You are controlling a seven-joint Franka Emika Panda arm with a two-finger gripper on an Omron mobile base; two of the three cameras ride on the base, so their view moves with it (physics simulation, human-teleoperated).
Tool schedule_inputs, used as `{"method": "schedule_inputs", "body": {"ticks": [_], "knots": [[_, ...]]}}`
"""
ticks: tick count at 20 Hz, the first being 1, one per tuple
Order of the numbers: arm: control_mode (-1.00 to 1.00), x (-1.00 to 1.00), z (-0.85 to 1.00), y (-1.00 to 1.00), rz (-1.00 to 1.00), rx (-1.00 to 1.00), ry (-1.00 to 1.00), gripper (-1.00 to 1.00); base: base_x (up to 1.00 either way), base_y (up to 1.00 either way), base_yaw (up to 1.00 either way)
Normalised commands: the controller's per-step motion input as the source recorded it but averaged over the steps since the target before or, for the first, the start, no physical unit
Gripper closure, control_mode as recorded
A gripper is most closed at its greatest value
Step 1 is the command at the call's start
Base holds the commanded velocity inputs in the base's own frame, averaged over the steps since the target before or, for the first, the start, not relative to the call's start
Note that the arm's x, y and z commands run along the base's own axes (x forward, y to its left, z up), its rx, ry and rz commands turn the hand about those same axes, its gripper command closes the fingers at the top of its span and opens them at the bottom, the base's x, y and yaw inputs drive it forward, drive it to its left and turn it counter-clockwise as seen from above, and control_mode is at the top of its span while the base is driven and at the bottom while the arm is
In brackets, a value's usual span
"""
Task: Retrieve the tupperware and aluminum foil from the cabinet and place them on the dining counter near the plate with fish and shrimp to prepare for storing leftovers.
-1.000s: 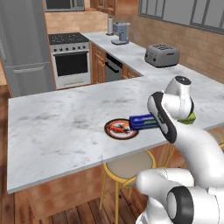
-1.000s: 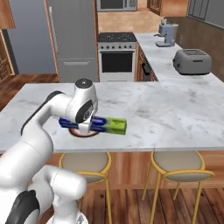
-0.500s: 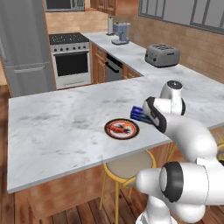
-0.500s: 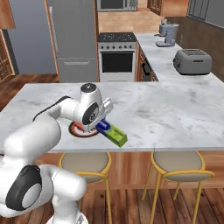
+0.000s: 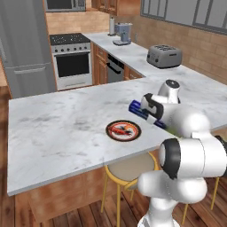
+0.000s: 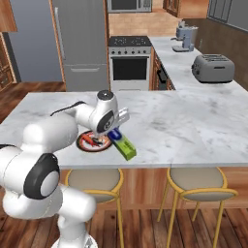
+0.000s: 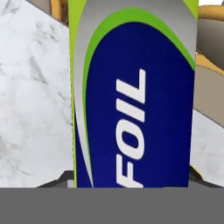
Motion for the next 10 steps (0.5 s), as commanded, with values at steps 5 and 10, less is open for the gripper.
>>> {"method": "schedule_inputs", "body": {"ticks": [5, 10], "knots": [[-1.0, 0.64, -0.26, -0.04, 0.0, 0.1, 0.0, 1.0, 0.0, 0.0, 0.0], [-1.0, 0.68, -0.54, -0.07, -0.03, 0.08, 0.0, 1.0, 0.0, 0.0, 0.0]]}}
